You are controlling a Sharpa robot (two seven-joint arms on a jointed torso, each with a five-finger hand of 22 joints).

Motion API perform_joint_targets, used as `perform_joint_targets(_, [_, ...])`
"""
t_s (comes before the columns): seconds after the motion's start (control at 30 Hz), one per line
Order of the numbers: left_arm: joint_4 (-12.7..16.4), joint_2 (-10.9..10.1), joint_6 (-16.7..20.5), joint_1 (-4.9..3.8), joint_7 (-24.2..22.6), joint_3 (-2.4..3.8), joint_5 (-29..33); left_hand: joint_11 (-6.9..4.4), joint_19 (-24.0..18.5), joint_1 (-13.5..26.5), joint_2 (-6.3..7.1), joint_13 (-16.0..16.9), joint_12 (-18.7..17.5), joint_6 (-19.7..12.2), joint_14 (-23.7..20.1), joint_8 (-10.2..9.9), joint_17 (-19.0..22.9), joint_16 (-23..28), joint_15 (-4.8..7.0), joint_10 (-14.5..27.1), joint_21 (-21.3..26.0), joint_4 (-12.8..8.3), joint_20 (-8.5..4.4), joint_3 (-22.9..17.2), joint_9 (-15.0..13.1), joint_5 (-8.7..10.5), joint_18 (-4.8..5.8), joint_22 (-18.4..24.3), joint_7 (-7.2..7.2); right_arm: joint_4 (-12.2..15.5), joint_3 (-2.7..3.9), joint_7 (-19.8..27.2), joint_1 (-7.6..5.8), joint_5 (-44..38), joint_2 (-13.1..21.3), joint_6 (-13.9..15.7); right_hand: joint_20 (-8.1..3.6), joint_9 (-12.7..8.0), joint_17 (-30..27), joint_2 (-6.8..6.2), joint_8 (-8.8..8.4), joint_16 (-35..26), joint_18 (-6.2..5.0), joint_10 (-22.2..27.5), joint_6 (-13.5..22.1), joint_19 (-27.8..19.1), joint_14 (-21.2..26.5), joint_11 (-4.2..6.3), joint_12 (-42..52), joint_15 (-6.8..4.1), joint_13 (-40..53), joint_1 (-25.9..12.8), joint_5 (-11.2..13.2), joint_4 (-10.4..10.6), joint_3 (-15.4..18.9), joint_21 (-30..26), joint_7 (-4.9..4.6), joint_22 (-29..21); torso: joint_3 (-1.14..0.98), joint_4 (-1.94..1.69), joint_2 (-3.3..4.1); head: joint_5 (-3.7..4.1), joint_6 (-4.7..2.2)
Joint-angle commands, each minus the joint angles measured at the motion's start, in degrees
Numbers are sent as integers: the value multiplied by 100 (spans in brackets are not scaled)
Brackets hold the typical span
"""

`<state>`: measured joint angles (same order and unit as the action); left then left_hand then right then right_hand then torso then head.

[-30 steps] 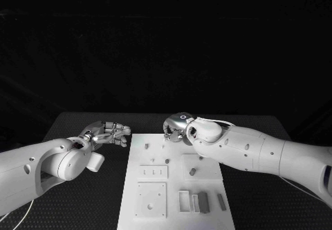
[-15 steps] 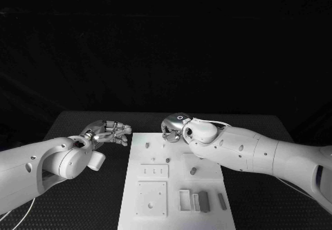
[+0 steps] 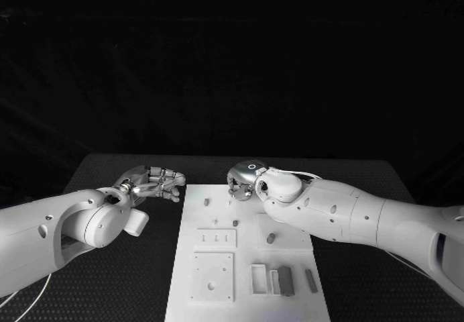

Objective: Assemble the parts on the task board

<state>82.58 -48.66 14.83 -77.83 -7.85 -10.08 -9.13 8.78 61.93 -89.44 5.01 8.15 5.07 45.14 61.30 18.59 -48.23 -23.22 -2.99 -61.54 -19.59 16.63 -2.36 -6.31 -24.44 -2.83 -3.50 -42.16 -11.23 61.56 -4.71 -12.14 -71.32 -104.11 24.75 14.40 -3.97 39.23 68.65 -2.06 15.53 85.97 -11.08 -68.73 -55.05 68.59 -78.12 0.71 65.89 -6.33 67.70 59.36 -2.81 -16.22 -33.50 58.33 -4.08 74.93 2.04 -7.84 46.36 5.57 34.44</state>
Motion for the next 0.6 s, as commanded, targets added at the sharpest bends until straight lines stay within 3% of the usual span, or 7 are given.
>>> perform_joint_targets(0.03, [8, 19, -82, -15, -34, 6, -34, 15, -4, 40, 2, 5, -33, 15, 48, -39, -7, 36, -7, -27, 15, -7, -27, -43, 10, -8, -147, -9, -32, -24, -10, -73, 20, -92, -24, -12, -17, 6, -14, -61, -8, -6, -392, -31, -179, 39, -7, -7, -38, -27, -7, 2, 3, 19, 15, -23, -162, 64, -4, -2, 2, -7, 4])
perform_joint_targets(0.6, [5, 27, -91, -36, -29, 6, -35, 16, -5, 41, 5, 6, -41, 16, 51, -40, -18, 46, -8, -32, 17, -4, -25, -46, 11, -8, -145, -15, -33, -159, -22, -80, 55, -60, -118, 11, -18, -11, -33, -83, -47, -14, -392, -36, -146, 47, -5, -17, -57, -19, -12, -18, 4, 27, 13, -37, -174, 56, -9, 5, 7, -25, 15])
